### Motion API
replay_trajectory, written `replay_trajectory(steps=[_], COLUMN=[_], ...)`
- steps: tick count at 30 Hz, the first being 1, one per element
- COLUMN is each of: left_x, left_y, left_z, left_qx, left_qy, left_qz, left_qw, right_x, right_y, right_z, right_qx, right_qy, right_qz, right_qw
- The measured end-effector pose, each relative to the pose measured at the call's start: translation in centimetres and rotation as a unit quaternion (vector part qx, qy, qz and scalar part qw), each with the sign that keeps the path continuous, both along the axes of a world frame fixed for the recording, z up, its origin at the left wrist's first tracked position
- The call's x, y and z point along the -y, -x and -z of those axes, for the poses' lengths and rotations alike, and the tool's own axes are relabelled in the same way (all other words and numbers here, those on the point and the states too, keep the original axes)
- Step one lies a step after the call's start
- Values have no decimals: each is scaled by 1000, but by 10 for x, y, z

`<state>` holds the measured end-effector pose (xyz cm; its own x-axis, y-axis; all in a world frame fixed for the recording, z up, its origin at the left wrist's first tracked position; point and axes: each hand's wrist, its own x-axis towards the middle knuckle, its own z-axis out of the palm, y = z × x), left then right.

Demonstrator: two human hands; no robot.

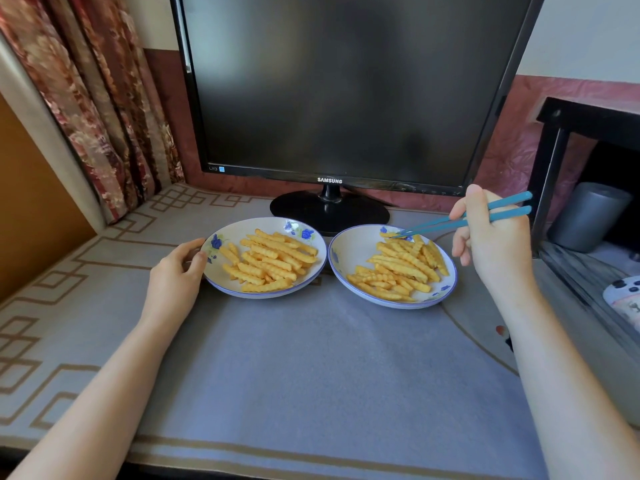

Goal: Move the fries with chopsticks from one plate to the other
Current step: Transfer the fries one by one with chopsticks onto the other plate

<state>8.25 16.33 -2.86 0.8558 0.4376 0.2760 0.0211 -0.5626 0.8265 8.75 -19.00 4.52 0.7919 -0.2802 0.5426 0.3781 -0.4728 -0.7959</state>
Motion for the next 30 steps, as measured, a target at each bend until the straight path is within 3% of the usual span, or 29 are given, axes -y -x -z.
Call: replay_trajectory(steps=[11,19,30], left_x=[-1,1,0], left_y=[-1,1,0], left_z=[0,-1,-1], left_qx=[-1,1,2], left_qy=[2,0,5], left_qz=[3,3,8], left_qw=[1000,1000,1000], right_x=[-5,-46,-94], right_y=[2,20,27], right_z=[1,-3,23], right_qx=[14,27,-20], right_qy=[-43,-200,-152], right_qz=[-5,-97,-214], right_qw=[999,975,965])
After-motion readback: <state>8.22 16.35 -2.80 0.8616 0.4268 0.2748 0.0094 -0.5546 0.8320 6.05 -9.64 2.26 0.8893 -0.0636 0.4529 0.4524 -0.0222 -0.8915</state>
